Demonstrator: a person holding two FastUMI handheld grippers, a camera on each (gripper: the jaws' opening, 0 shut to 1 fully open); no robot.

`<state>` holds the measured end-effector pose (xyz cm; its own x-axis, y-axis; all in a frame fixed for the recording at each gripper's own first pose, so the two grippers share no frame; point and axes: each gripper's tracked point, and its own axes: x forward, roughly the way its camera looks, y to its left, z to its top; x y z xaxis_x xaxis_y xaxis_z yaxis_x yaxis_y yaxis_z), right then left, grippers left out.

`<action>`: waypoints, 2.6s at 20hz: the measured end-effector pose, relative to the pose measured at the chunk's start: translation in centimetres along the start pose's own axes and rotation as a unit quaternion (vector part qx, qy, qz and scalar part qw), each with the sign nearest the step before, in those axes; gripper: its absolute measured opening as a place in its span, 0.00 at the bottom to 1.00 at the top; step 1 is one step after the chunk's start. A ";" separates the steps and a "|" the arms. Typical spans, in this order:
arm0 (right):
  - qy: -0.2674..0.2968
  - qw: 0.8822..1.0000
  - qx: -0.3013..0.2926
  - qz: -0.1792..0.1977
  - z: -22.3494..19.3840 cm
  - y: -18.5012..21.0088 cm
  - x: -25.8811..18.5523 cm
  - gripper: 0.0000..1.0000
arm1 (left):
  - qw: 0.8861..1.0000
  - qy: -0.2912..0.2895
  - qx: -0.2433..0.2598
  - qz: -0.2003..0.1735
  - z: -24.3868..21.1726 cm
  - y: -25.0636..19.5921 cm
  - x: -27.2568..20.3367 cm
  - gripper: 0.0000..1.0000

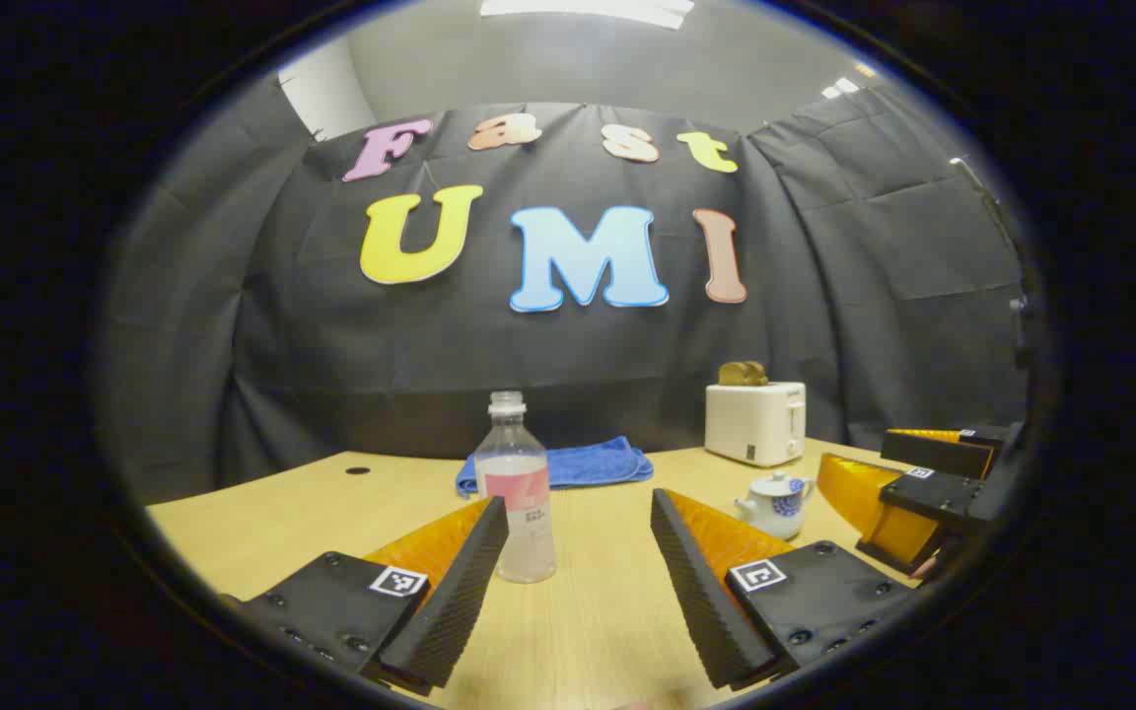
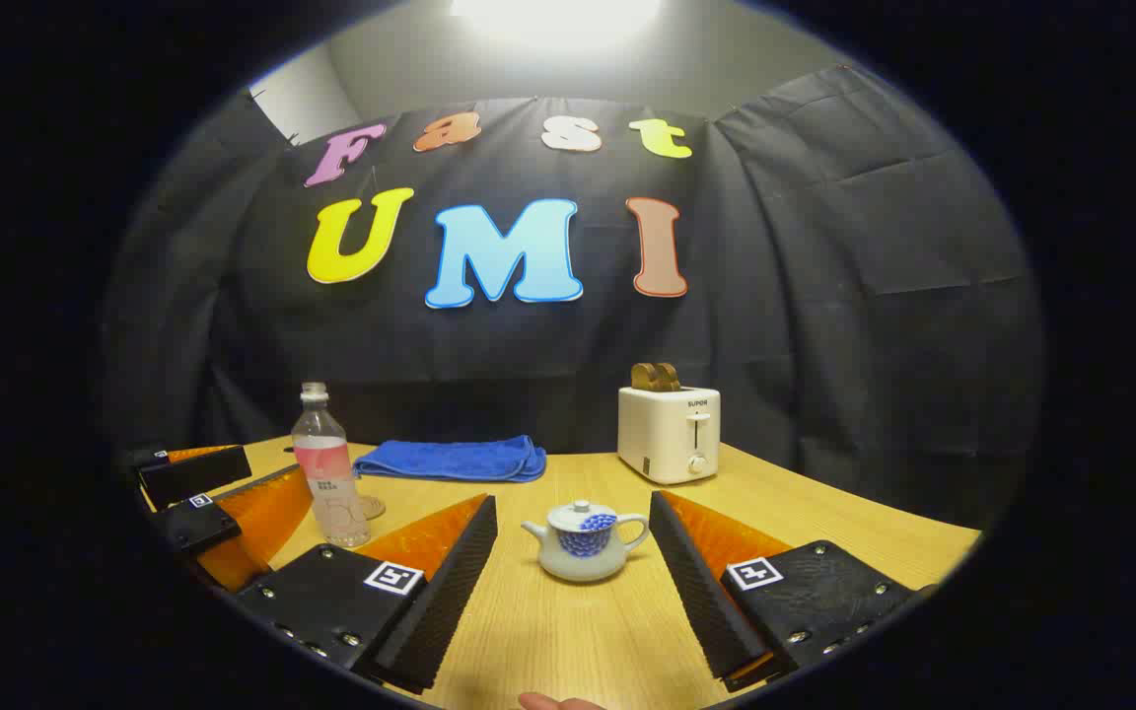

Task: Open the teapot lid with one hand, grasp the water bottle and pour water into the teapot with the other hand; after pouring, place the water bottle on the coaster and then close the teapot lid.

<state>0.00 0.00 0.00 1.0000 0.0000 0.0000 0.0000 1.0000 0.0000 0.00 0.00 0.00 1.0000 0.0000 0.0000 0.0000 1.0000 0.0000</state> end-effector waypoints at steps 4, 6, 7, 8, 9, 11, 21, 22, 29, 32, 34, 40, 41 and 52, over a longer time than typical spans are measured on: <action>0.031 0.999 -0.003 0.019 -1.3 0.7 1.2 0.96 | 1.000 -0.006 -0.010 0.015 0.6 1.4 0.6 1.00; 0.044 0.999 -0.001 0.032 -1.8 1.1 1.5 0.96 | 1.000 0.003 -0.014 0.011 0.1 1.3 1.1 1.00; 0.045 0.998 -0.002 0.032 -2.0 0.9 1.6 0.96 | 1.000 0.006 -0.015 0.010 0.0 1.3 1.1 1.00; 0.043 0.999 -0.002 0.032 -1.8 0.8 1.7 0.96 | 1.000 0.007 -0.014 0.012 -0.1 1.4 1.2 1.00; 0.038 0.999 -0.002 0.030 -1.6 0.7 1.8 0.96 | 1.000 0.007 -0.015 0.011 -0.1 1.3 1.3 1.00; 0.035 0.999 0.001 0.030 -1.5 0.6 2.1 0.96 | 1.000 0.007 -0.015 0.007 -0.1 1.0 1.4 1.00; 0.044 0.998 0.026 0.023 -2.0 -0.7 4.1 0.96 | 1.000 0.006 0.003 -0.005 0.2 0.3 2.0 1.00; 0.043 0.999 0.017 0.016 -1.9 -1.1 4.4 0.96 | 1.000 0.004 0.003 -0.004 0.3 0.4 2.1 1.00; 0.040 0.999 -0.015 0.028 -1.3 -0.9 7.3 0.82 | 1.000 0.013 -0.019 -0.003 0.1 1.1 2.3 1.00; 0.050 0.998 -0.005 0.024 -1.7 -1.4 9.5 0.74 | 1.000 0.016 -0.022 0.001 0.1 1.8 2.4 1.00; 0.076 0.997 -0.006 0.026 -3.1 -1.2 10.7 0.61 | 1.000 0.015 -0.025 0.003 0.1 2.0 2.3 1.00; 0.076 0.996 -0.024 0.032 -3.4 -0.6 11.9 0.54 | 1.000 0.019 -0.020 0.004 -0.4 2.2 2.8 1.00; 0.074 0.997 -0.023 0.031 -2.8 -0.7 12.2 0.54 | 1.000 0.021 -0.023 0.004 -0.6 2.2 2.8 1.00; 0.063 0.997 -0.045 0.028 -3.2 -0.7 12.7 0.03 | 1.000 0.023 -0.019 0.005 -0.8 2.1 2.7 1.00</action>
<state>12.67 -0.66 -3.24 0.9905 0.0498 -0.1280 -0.0612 0.9944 -0.0866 2.69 2.13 -0.75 0.9989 0.0088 -0.0455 -0.0105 0.9993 -0.0372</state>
